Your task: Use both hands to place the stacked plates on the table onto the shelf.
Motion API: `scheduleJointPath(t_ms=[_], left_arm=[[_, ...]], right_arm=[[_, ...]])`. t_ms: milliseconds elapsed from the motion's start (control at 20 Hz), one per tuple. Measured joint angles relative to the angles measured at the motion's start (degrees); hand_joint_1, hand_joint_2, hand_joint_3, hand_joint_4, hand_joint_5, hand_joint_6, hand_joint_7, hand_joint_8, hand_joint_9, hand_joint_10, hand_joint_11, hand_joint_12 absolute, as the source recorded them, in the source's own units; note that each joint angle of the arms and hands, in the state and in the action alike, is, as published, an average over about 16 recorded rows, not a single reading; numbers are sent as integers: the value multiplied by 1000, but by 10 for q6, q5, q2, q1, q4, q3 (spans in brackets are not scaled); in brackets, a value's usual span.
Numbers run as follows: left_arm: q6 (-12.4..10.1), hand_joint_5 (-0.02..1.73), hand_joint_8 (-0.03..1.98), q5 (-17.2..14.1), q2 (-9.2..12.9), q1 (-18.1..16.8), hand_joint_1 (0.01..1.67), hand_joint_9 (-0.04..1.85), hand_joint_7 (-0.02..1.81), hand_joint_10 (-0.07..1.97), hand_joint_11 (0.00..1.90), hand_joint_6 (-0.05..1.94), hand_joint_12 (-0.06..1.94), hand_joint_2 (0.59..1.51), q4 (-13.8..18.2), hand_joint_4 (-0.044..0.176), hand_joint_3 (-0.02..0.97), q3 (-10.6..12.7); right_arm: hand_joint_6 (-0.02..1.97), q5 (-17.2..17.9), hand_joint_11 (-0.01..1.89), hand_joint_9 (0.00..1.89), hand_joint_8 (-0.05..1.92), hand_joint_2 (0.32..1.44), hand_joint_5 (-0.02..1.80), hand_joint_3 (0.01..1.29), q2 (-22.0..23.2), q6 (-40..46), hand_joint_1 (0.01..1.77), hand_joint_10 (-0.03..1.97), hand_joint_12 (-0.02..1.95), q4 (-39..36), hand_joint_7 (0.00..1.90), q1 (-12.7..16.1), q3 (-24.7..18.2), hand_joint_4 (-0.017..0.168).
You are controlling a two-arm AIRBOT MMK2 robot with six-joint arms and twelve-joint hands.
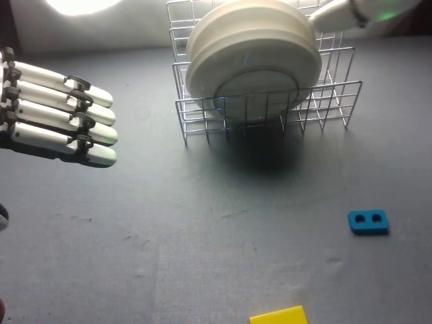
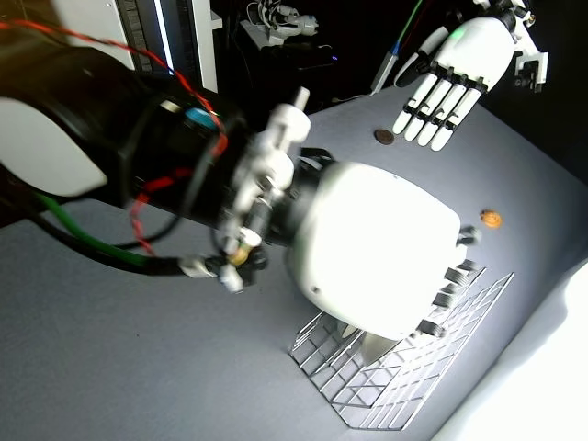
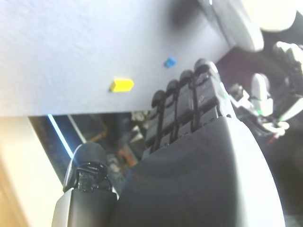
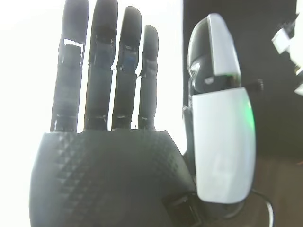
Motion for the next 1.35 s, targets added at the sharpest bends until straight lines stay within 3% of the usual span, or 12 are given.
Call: scheduleJointPath(t_ms=[150, 250, 400, 550, 950, 1100, 1350], left_arm=[[7, 131, 24, -5, -5, 3, 20, 97, 134, 28, 45, 18, 80, 1308, -9, 0, 10, -9], [12, 192, 178, -6, -8, 8, 25, 160, 207, 183, 81, 120, 294, 1312, -13, 0, 10, -15], [22, 334, 521, -6, -13, 17, 36, 302, 369, 526, 191, 431, 645, 1312, -18, -1, 10, -23], [32, 606, 879, -5, -19, 26, 101, 582, 662, 883, 448, 787, 1005, 1328, -25, 7, 9, -29], [47, 1328, 1815, -1, -40, 54, 367, 1321, 1364, 1832, 1206, 1743, 1897, 1379, -42, 83, -2, -23], [49, 1510, 1906, -2, -46, 58, 450, 1502, 1521, 1926, 1413, 1916, 1925, 1393, -47, 108, -5, -16], [49, 1622, 1906, -2, -54, 63, 554, 1621, 1590, 1938, 1569, 1934, 1934, 1416, -52, 152, -11, -7]], right_arm=[[38, 6, 712, 1065, 12, 1020, 855, 13, 54, -42, 879, 20, 885, -10, 1009, -1, -44, -2], [107, 14, 715, 1050, 120, 1023, 865, 13, 91, -70, 796, 133, 1002, -15, 1010, -6, -74, -2], [388, 28, 788, 1064, 432, 1030, 887, 13, 142, -109, 671, 453, 1210, -16, 1031, -18, -117, -2], [736, 42, 955, 1144, 786, 1092, 971, 13, 183, -136, 559, 810, 1408, -13, 1108, -30, -151, 7], [1683, 74, 1487, 1437, 1731, 1275, 1222, 13, 239, -192, 418, 1764, 1883, -10, 1392, -56, -205, 85], [1903, 83, 1654, 1558, 1891, 1336, 1305, 14, 243, -204, 435, 1920, 1903, -10, 1490, -57, -211, 111], [1933, 94, 1751, 1650, 1908, 1396, 1372, 14, 244, -215, 484, 1935, 1898, -10, 1583, -59, -212, 154]])
